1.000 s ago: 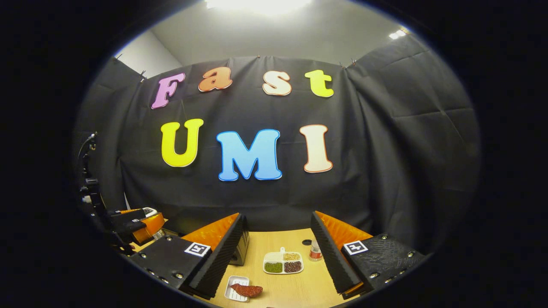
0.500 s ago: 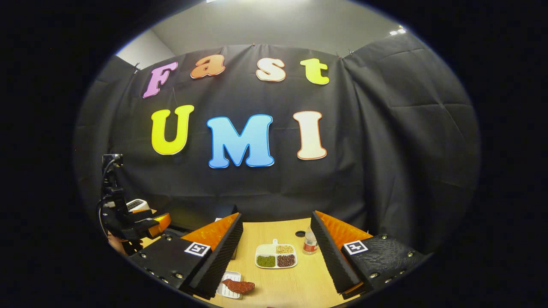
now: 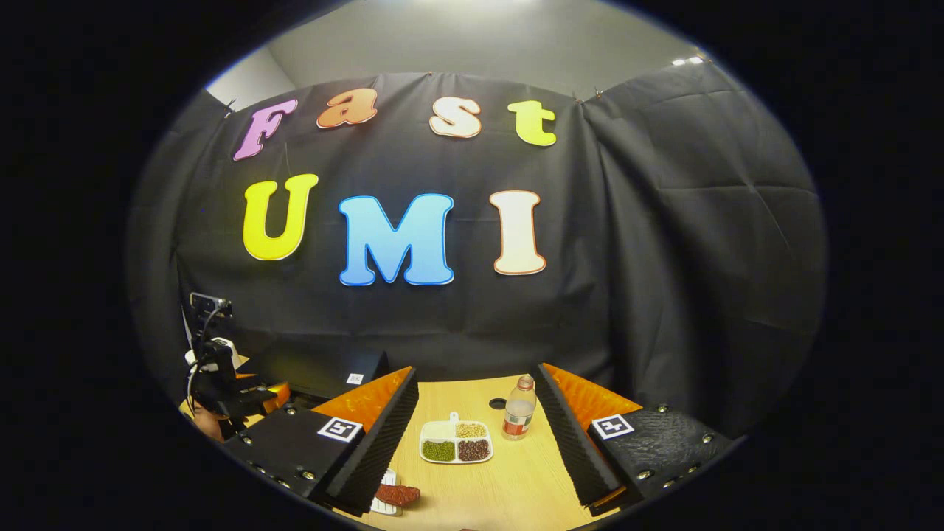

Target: Open the electric oven with the left hand, put the food in, and close the electric oven.

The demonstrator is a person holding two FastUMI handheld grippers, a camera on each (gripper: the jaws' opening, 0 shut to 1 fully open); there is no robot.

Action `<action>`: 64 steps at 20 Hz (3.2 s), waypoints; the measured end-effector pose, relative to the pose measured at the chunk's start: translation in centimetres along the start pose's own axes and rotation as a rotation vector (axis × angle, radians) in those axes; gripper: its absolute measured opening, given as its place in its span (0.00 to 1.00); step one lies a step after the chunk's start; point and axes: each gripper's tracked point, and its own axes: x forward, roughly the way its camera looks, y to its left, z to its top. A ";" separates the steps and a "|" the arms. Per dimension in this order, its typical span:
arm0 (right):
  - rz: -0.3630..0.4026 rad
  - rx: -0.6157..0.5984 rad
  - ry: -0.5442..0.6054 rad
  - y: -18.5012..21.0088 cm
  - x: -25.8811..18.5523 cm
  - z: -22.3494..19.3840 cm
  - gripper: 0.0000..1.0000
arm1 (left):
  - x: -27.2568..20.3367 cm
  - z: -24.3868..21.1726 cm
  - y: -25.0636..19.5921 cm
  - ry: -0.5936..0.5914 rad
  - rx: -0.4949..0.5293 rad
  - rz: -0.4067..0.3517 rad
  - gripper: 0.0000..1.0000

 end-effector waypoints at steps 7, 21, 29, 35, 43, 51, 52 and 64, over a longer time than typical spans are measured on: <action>0.019 -0.016 0.003 1.2 0.3 0.1 0.97 | 0.6 -0.9 0.2 0.003 0.033 -0.003 0.98; 0.079 -0.034 -0.016 3.3 -0.8 1.0 0.97 | -3.4 -4.1 -0.1 0.036 0.034 0.001 0.98; 0.110 -0.038 -0.005 4.3 -1.8 0.4 0.97 | -5.5 -6.8 -0.2 0.069 0.023 -0.011 0.98; 0.133 -0.045 0.005 5.1 -2.4 -0.1 0.97 | -6.8 -9.3 -0.4 0.098 0.034 -0.020 0.98; 0.162 -0.057 0.002 5.7 -3.8 -0.2 0.97 | -8.1 -14.5 -0.6 0.176 0.072 -0.020 1.00; 0.166 -0.068 0.030 5.2 -4.5 -1.4 0.97 | -7.8 -18.9 -0.2 0.276 0.088 -0.026 0.95; 0.168 -0.067 0.038 5.2 -4.4 -1.7 0.97 | -7.8 -19.1 0.1 0.285 0.089 -0.019 0.98; 0.325 0.003 0.365 5.7 -0.6 -14.4 0.97 | -17.3 -0.6 -0.3 -0.085 -0.059 0.026 0.96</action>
